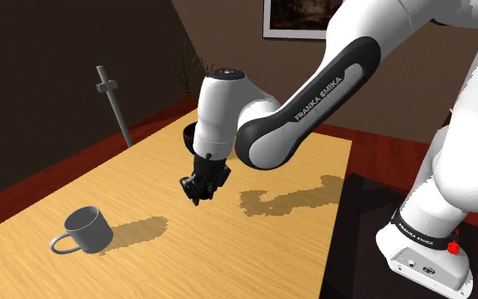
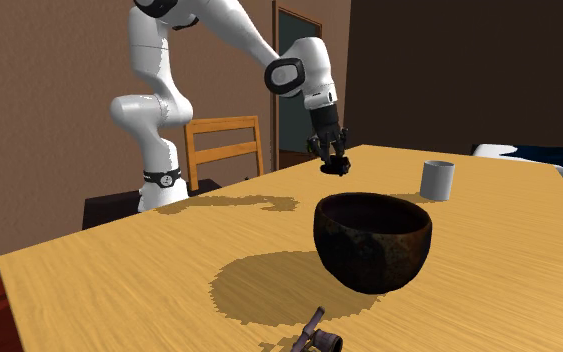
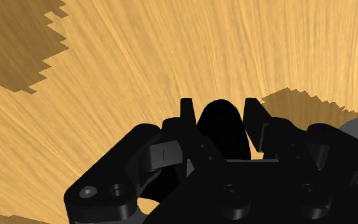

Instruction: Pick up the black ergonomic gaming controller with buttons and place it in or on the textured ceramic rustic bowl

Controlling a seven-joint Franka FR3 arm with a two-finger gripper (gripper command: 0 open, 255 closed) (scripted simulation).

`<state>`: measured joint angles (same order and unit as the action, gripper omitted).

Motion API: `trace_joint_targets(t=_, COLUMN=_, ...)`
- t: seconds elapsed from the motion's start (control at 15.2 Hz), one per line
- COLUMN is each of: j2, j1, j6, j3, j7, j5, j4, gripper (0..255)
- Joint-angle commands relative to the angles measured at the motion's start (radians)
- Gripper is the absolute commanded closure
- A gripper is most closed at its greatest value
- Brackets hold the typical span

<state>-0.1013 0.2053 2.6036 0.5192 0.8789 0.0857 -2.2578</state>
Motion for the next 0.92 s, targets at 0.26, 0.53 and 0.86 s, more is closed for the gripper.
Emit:
trace_joint_targets(t=0.26, j2=0.059, j1=-0.007, j6=-0.076, j3=0.010, j7=-0.038, j5=-0.057, j4=0.025, gripper=255)
trace_joint_targets(t=0.53, j2=0.093, j1=-0.009, j6=-0.128, j3=0.010, j7=-0.058, j5=-0.086, j4=0.048, gripper=255)
trace_joint_targets(t=0.86, j2=0.130, j1=-0.010, j6=-0.194, j3=0.009, j7=-0.077, j5=-0.114, j4=0.083, gripper=255)
